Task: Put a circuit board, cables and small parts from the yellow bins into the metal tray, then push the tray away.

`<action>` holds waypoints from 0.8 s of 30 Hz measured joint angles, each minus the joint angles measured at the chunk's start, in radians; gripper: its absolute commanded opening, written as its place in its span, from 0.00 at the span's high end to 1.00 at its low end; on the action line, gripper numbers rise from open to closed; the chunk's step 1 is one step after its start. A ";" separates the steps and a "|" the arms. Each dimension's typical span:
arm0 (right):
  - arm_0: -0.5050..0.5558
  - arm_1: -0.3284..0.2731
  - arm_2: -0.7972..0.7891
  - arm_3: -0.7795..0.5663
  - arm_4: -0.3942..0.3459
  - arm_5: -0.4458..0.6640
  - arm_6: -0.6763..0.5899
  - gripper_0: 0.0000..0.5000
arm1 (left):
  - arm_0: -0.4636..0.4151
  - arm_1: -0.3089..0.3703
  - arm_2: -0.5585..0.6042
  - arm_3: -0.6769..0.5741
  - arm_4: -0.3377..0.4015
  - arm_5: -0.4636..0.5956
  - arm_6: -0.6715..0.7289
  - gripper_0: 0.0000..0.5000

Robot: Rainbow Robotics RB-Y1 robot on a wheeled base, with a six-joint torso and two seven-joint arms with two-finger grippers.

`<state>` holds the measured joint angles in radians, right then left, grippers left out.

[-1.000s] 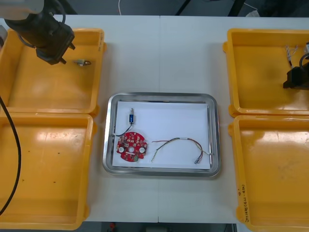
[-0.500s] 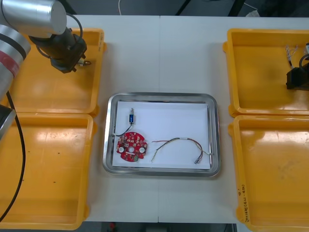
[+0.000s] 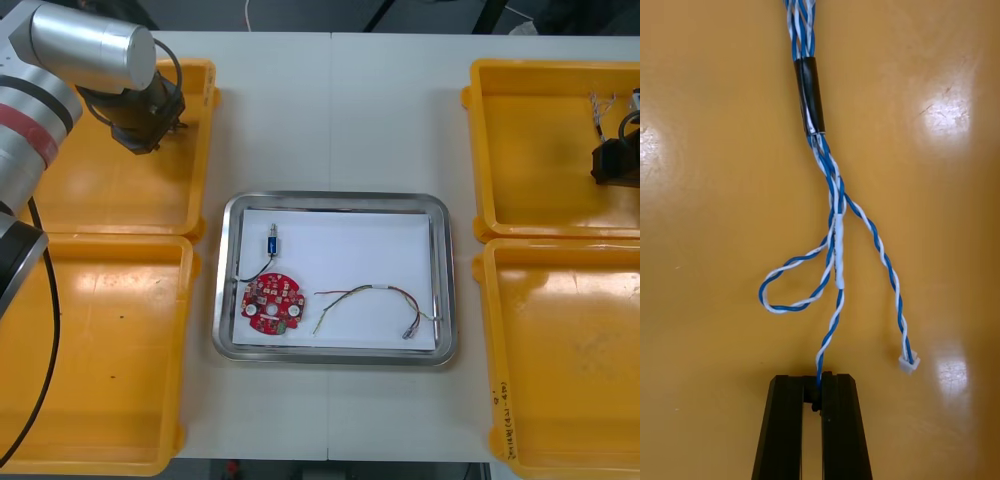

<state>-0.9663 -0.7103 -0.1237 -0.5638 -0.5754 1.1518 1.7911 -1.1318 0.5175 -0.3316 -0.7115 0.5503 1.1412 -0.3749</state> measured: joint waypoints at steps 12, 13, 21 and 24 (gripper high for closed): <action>0.000 0.000 0.000 -0.043 -0.012 0.103 -0.002 1.00 | 0.000 -0.003 -0.001 0.003 -0.034 -0.014 0.000 0.00; 0.000 0.000 0.000 -0.058 -0.012 0.123 -0.007 1.00 | 0.000 -0.003 -0.001 0.003 -0.034 -0.016 0.000 0.00; 0.000 -0.002 0.000 -0.177 -0.011 0.243 -0.056 1.00 | 0.000 -0.003 -0.001 0.005 -0.036 -0.030 0.000 0.00; 0.000 -0.002 0.000 -0.232 -0.009 0.307 -0.078 1.00 | 0.000 -0.004 -0.001 0.005 -0.036 -0.030 0.000 0.00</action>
<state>-0.9663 -0.7119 -0.1236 -0.7955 -0.5842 1.4591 1.7132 -1.1321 0.5140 -0.3325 -0.7066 0.5148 1.1115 -0.3749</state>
